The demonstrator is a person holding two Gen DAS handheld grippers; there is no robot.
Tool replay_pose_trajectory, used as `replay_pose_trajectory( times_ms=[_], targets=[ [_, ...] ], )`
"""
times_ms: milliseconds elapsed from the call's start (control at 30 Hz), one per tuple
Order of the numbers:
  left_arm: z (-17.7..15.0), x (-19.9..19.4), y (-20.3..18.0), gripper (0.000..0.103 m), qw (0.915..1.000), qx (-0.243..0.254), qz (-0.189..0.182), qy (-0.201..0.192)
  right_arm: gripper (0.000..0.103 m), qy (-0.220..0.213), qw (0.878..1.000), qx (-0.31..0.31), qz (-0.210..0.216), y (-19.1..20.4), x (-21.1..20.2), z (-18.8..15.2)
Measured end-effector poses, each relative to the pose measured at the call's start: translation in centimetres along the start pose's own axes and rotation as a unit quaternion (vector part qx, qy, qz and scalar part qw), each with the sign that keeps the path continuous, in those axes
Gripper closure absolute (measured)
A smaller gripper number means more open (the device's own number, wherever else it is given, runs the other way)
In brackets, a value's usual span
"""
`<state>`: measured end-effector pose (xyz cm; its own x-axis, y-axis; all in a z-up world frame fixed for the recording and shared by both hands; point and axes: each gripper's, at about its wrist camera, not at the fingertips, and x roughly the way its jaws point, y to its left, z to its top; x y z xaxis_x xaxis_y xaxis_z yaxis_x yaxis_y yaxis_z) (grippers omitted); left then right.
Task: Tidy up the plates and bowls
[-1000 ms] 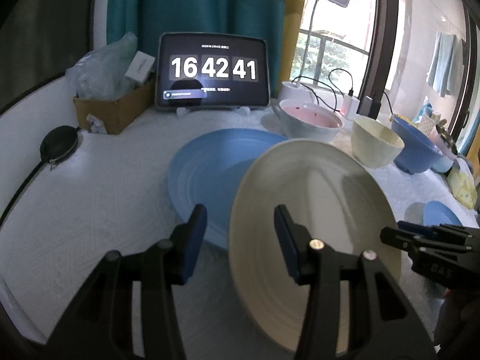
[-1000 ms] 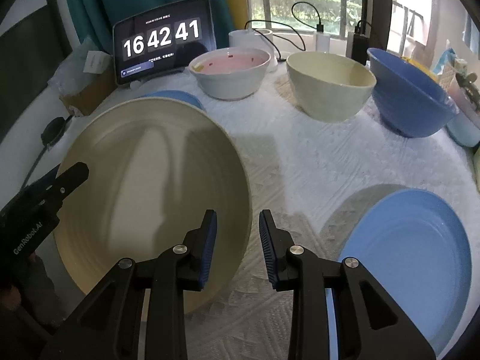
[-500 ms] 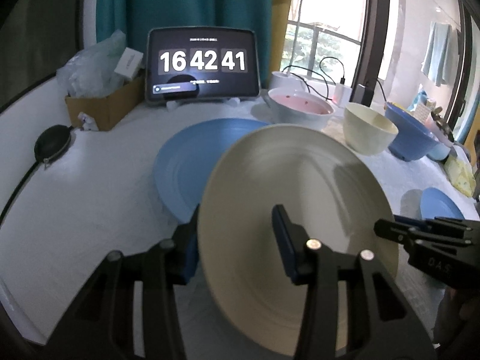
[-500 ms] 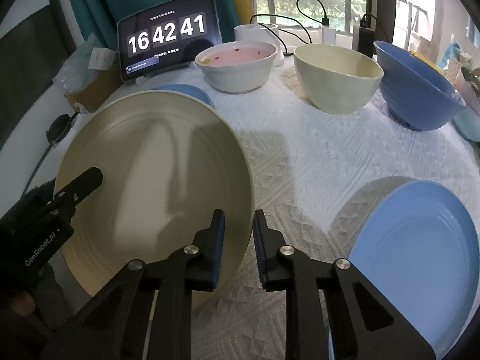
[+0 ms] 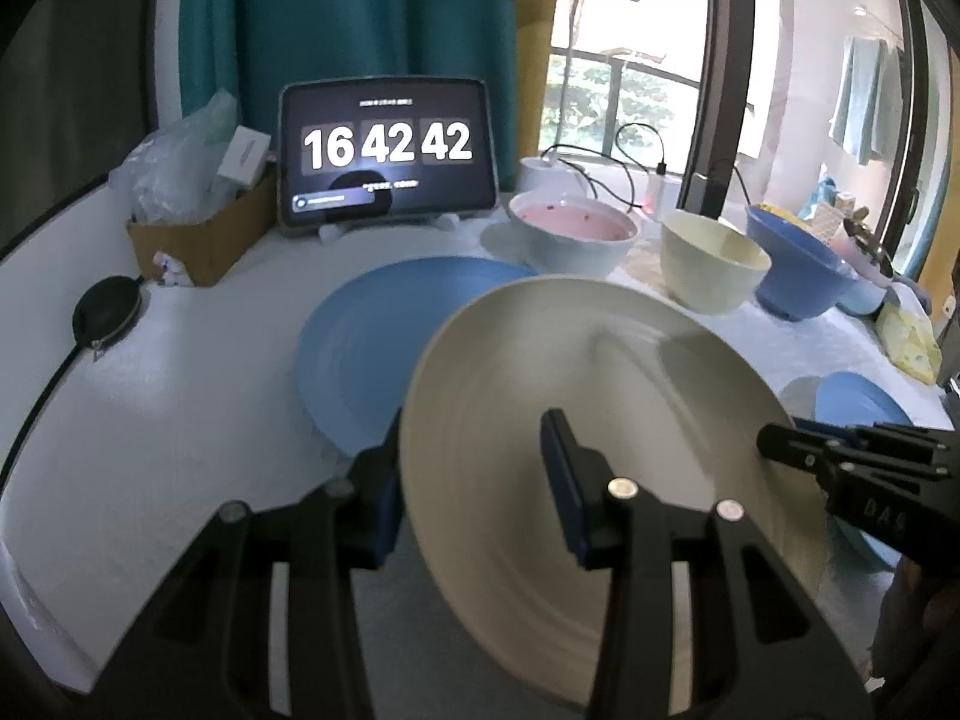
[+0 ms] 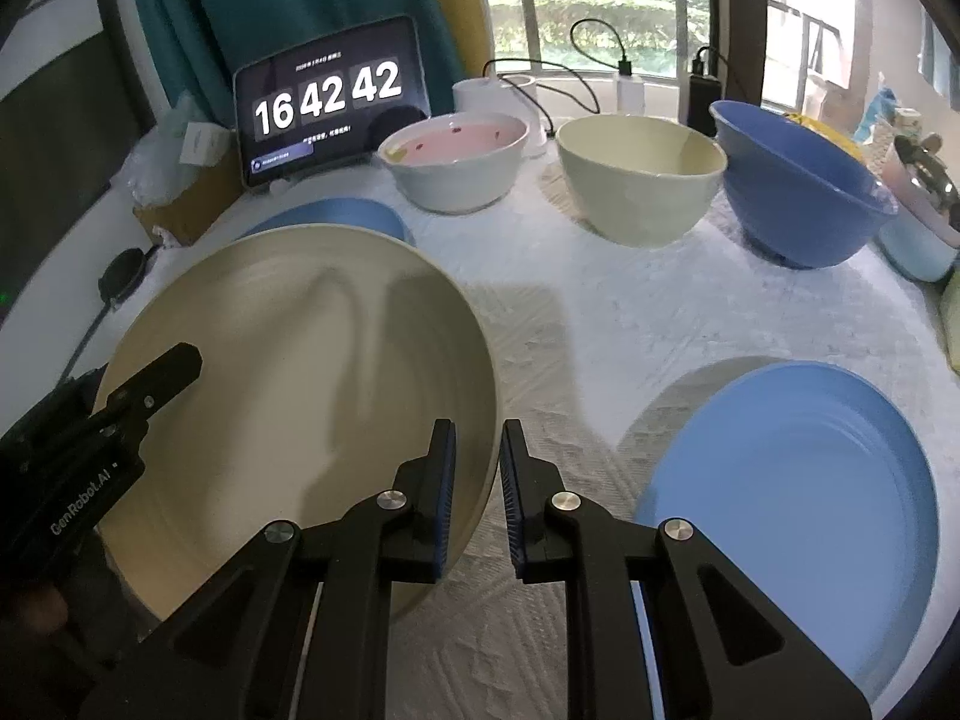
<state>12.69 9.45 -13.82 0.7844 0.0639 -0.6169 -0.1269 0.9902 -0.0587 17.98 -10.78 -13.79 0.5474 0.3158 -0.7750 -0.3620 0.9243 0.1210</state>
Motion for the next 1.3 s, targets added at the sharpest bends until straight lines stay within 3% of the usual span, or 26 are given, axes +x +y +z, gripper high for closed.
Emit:
replay_pose_trajectory(
  times_ms=[1300],
  targets=[
    [1.1,-2.8,-11.4,0.06,0.9962,0.071,-0.052,0.0,0.086,-0.076,0.994,0.081,-0.015,-9.6,-8.6,-2.5]
  ],
)
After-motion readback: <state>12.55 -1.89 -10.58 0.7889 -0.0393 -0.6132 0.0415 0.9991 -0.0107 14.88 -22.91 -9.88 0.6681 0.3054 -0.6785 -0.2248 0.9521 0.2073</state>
